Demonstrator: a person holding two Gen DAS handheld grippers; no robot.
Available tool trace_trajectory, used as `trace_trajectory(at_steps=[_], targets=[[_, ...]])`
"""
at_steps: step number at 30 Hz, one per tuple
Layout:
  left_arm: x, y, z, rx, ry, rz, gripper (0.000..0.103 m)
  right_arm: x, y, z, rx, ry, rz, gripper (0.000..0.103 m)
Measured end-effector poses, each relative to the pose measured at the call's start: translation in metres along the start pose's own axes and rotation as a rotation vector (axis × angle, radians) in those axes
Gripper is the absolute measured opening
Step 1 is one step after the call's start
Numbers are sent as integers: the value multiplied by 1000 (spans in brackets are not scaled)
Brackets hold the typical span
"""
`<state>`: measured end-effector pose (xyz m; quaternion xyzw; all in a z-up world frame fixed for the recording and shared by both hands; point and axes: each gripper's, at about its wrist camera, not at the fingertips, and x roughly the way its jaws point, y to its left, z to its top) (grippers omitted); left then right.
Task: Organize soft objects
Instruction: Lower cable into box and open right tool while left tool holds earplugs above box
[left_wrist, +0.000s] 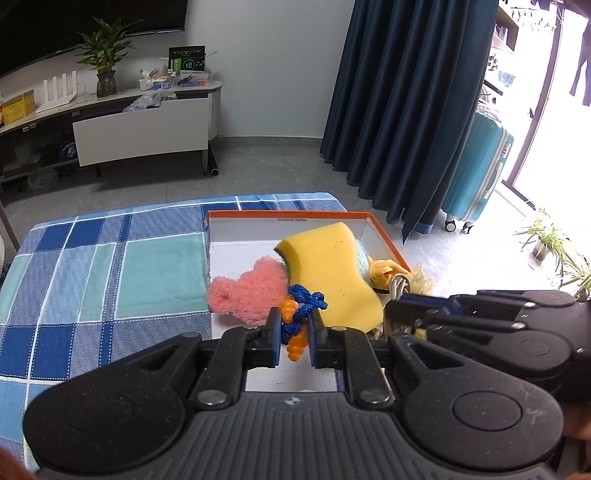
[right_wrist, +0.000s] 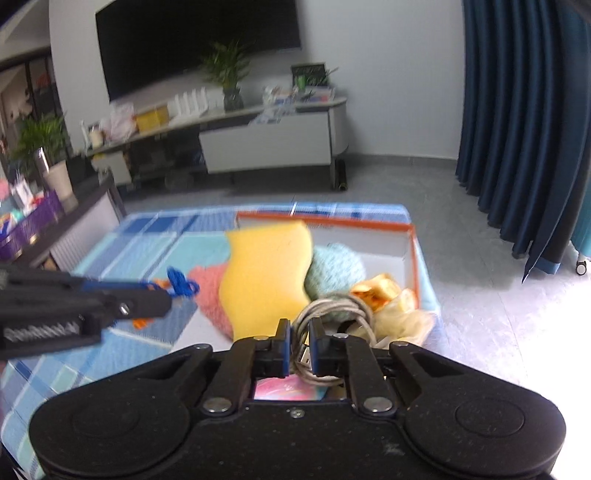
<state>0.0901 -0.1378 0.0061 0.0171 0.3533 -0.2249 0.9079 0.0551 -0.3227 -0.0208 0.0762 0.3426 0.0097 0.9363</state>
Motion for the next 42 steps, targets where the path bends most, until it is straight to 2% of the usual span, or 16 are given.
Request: trace_trajectory(at_steps=[1, 2, 3, 7, 11, 13, 16, 17, 21, 25, 29, 33, 34, 35, 36, 42], targets=[[0, -2, 0, 2, 0, -6, 16, -5, -2, 1, 8, -11, 2, 12], [0, -4, 0, 4, 0, -11, 16, -9, -5, 3, 18, -22, 5, 1], [0, -6, 1, 8, -1, -14, 16, -13, -7, 5, 29, -33, 6, 0], [-1, -12, 3, 21, -8, -22, 16, -26, -14, 15, 53, -78, 12, 0], [-1, -10, 1, 17, -11, -17, 16, -23, -17, 13, 46, -52, 13, 1], [-1, -8, 0, 11, -9, -12, 16, -17, -13, 6, 32, -31, 32, 7], [0, -7, -1, 11, -4, -8, 16, -5, -1, -5, -30, 22, 53, 32], [-1, -7, -1, 11, -4, -7, 16, -1, 4, -9, -57, 34, 56, 45], [-1, -4, 0, 2, -5, -1, 16, 6, 19, -17, -101, 77, 87, 72], [-1, 1, -1, -9, -7, 6, 16, 15, 32, -28, -125, 119, 89, 73], [-2, 6, -2, -17, -6, 14, 16, 24, 35, -31, -107, 134, 41, 81], [-4, 9, -2, -24, -8, 19, 16, 34, 36, -30, -112, 144, 1, 80], [-4, 10, -2, -26, -8, 20, 16, 36, 36, -31, -114, 151, -3, 80], [-4, 11, -2, -27, -8, 21, 16, 36, 37, -31, -111, 158, 7, 71], [-4, 11, -2, -29, -8, 20, 16, 35, 36, -31, -100, 152, 13, 70], [-6, 9, -1, -24, -11, 9, 16, 5, 24, -16, -20, 64, 29, 68]])
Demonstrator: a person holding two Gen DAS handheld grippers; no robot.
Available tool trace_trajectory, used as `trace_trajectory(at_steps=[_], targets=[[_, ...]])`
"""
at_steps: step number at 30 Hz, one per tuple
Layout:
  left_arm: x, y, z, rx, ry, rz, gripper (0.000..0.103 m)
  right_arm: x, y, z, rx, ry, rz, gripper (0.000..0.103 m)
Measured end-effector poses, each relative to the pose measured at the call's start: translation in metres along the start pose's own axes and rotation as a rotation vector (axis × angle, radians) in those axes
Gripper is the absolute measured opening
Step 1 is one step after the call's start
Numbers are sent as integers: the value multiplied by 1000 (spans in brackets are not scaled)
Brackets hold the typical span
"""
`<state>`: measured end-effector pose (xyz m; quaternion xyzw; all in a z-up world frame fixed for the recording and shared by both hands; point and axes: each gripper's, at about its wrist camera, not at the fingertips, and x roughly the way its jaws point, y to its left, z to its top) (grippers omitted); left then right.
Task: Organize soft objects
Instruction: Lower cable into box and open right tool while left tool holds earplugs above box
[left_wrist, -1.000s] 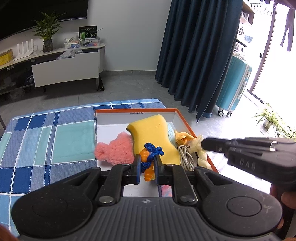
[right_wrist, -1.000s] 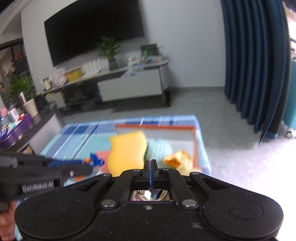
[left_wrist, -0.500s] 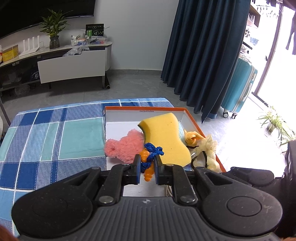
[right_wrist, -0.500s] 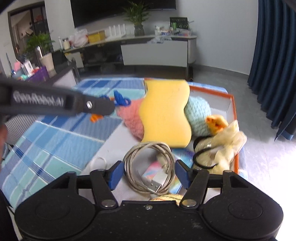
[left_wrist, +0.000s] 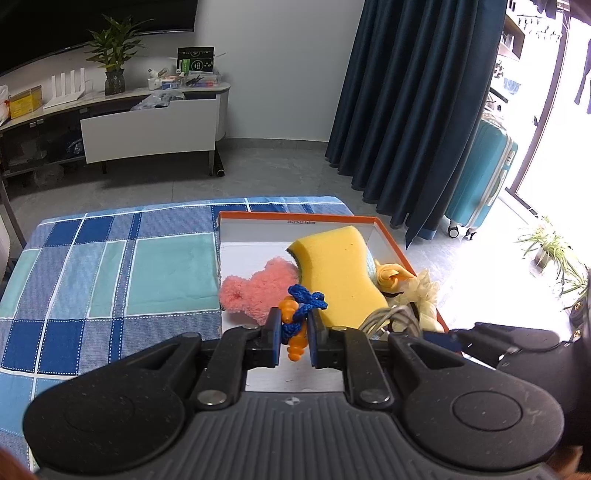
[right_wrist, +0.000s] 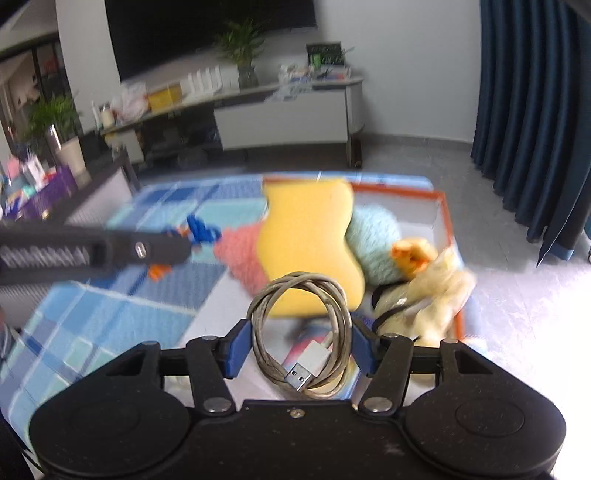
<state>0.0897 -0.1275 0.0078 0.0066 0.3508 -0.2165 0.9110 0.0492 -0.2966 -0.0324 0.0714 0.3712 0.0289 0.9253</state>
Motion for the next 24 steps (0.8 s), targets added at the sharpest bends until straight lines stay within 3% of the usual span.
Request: trace_trajectory(at_steps=[9, 24], targets=[[2, -16, 2, 26, 1, -22, 16, -37, -21, 29, 46, -117, -40, 68], [10, -29, 0, 63, 21, -38, 16, -37, -39, 44, 83, -137, -54, 69]])
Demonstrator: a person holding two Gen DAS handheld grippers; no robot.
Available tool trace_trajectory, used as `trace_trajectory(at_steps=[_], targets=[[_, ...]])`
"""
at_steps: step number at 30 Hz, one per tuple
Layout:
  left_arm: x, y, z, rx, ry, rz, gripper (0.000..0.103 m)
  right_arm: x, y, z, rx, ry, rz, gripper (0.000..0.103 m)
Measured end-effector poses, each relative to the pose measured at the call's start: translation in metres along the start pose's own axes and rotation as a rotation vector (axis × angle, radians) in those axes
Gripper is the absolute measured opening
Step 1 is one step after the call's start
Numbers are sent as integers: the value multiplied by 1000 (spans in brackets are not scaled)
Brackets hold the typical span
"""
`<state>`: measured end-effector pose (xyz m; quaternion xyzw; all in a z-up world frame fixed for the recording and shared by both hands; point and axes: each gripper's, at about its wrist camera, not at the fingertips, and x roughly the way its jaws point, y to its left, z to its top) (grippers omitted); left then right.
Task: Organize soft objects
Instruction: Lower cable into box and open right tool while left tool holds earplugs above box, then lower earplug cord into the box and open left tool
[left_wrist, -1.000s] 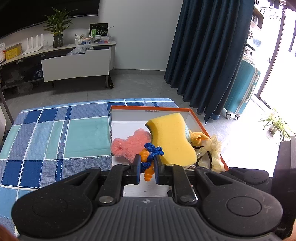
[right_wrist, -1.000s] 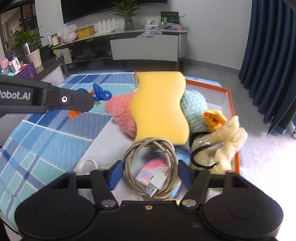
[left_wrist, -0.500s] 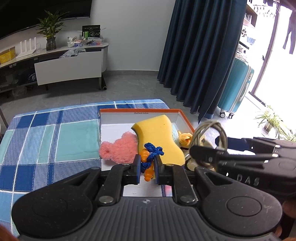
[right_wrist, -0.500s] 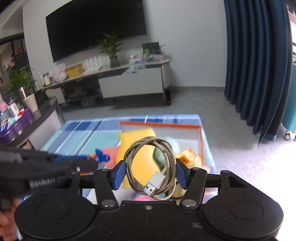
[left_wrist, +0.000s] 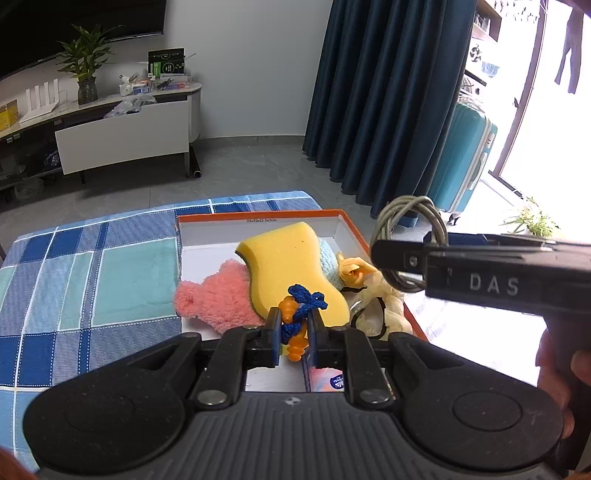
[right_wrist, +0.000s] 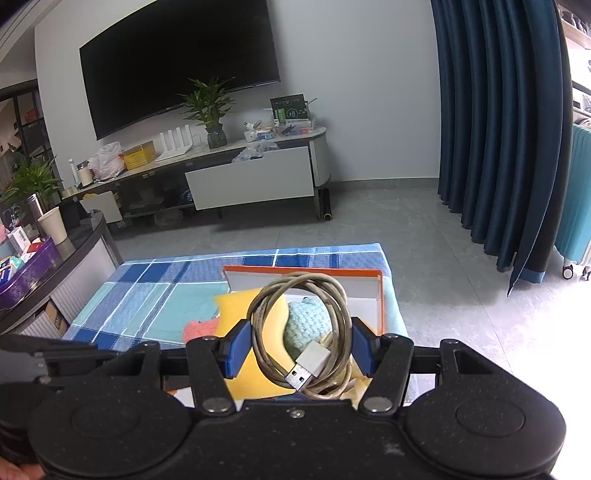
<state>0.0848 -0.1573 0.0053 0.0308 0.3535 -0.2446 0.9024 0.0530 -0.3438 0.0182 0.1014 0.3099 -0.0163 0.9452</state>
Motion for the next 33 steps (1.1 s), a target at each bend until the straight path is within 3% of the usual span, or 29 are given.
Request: trace_trajectory(at_steps=[16, 22, 33], targets=[[21, -8, -8, 20, 58, -52, 16, 64, -19, 24, 56, 52, 11, 69], [29, -9, -11, 21, 85, -67, 16, 84, -25, 34, 93, 19, 39, 77], [33, -12, -14, 24, 106, -92, 19, 30, -49, 20, 169, -60, 15, 78]])
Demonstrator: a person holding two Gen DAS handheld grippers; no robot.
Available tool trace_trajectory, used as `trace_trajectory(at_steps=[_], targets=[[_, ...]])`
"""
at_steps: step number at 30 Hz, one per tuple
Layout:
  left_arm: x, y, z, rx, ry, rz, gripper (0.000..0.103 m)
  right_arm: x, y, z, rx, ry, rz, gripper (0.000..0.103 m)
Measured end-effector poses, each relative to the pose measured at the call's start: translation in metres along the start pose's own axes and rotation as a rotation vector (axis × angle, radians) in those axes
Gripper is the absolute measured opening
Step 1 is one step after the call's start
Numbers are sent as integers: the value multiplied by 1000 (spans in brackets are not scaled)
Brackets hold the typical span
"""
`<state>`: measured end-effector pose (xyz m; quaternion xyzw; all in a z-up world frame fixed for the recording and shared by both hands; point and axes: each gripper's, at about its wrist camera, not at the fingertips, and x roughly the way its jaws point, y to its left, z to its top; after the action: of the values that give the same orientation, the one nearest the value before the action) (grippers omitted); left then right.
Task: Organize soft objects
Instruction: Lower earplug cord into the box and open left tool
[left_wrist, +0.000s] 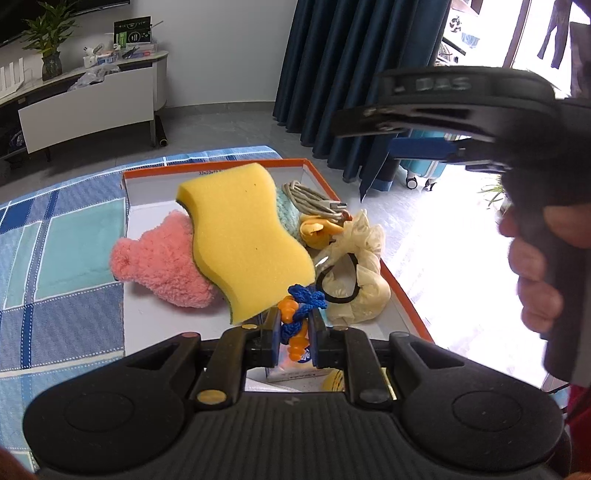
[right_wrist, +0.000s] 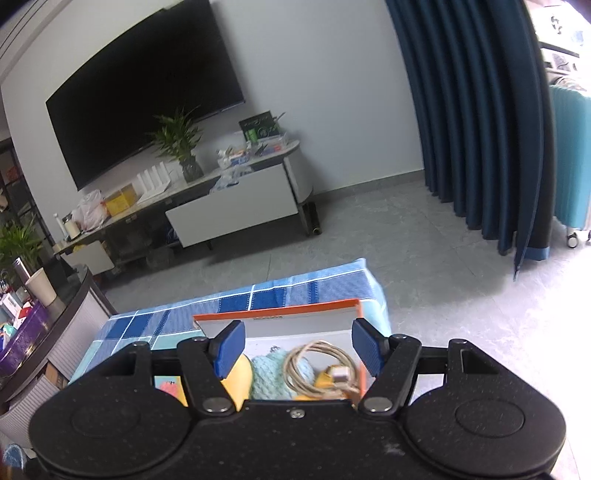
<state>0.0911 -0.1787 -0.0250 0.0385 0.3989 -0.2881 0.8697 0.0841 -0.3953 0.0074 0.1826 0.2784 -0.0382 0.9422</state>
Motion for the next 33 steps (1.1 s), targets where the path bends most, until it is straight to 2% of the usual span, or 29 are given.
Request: trace_trajectory(at_steps=[2, 4, 6, 13, 18, 24, 29, 33], targets=[[0, 0, 0, -15, 3, -10, 23, -16, -1, -3, 2, -19, 7, 78], [-1, 0, -1, -19, -1, 10, 32, -29, 1, -7, -2, -35, 5, 78], [-6, 2, -2, -31, -12, 37, 61, -42, 4, -12, -9, -45, 3, 79], [-31, 10, -3, -83, -49, 112, 82, -71, 24, -29, -81, -36, -25, 80], [-56, 5, -7, -67, -86, 190, 99, -89, 33, -45, -105, -25, -52, 82], [-84, -2, -23, -94, -100, 261, 103, -117, 41, -66, -140, 0, -49, 83], [-97, -11, -42, -95, -75, 326, 103, -137, 48, -87, -166, 28, -62, 83], [-96, -11, -56, -105, -38, 324, 103, -144, 54, -104, -176, 64, -76, 84]])
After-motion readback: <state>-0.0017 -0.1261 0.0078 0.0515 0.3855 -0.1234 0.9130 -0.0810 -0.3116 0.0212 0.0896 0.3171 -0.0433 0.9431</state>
